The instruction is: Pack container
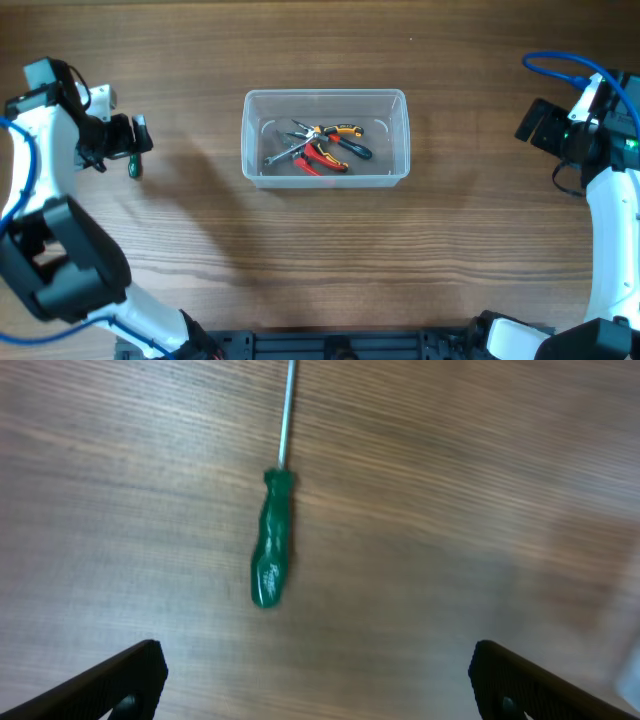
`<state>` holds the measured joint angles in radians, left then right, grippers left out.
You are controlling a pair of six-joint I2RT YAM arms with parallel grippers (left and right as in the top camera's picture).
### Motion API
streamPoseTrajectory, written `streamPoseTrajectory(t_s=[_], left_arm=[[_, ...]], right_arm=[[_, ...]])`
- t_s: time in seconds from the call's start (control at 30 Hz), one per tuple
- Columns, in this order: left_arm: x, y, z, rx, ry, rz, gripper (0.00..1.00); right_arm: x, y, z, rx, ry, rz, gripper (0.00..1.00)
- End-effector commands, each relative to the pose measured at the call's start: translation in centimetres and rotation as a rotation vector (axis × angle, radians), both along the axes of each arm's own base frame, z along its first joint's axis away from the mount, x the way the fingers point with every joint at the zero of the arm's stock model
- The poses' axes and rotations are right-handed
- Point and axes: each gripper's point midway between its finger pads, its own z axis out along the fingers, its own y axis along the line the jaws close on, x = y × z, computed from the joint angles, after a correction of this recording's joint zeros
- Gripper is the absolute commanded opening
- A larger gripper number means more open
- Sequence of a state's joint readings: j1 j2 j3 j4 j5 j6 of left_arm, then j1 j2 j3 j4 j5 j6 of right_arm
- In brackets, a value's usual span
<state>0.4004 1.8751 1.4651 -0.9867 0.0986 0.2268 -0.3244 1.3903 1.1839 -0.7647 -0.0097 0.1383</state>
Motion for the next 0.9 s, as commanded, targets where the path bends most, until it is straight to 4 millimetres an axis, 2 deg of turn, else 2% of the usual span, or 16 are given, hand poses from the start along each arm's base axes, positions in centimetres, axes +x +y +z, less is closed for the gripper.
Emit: streamPoseTrajectory(t_s=[0.0, 0.13, 0.27, 0.37, 0.63, 0.73, 0.87], left_arm=[[-0.1, 1.2, -3.3, 0.041, 0.069, -0.008, 1.0], [-0.6, 2.1, -4.9, 0.078, 0.125, -0.001, 1.0], [-0.3, 2.4, -5.0, 0.09, 0.117, 0.005, 1.0], [-0.1, 3.5, -4.9, 0.149, 0.117, 0.051, 1.0], [0.2, 3.5, -4.9, 0.151, 0.103, 0.043, 1.0], [0.9, 2.6, -4.9, 0.116, 0.076, -0.014, 1.0], [1.7, 2.7, -4.8, 0.13, 0.045, -0.018, 1.0]], right_arm=[[-0.1, -0.3, 0.2, -0.006, -0.007, -0.025, 1.0], [-0.1, -0.3, 0.2, -0.006, -0.006, -0.026, 1.0], [-0.1, -0.3, 0.2, -0.006, -0.006, -0.026, 1.0], [-0.1, -0.3, 0.2, -0.005, -0.007, -0.026, 1.0], [-0.1, -0.3, 0.2, -0.005, -0.007, -0.026, 1.0], [-0.1, -0.3, 0.2, -0.006, -0.007, -0.026, 1.0], [-0.1, -0.3, 0.2, -0.006, -0.007, -0.026, 1.0]])
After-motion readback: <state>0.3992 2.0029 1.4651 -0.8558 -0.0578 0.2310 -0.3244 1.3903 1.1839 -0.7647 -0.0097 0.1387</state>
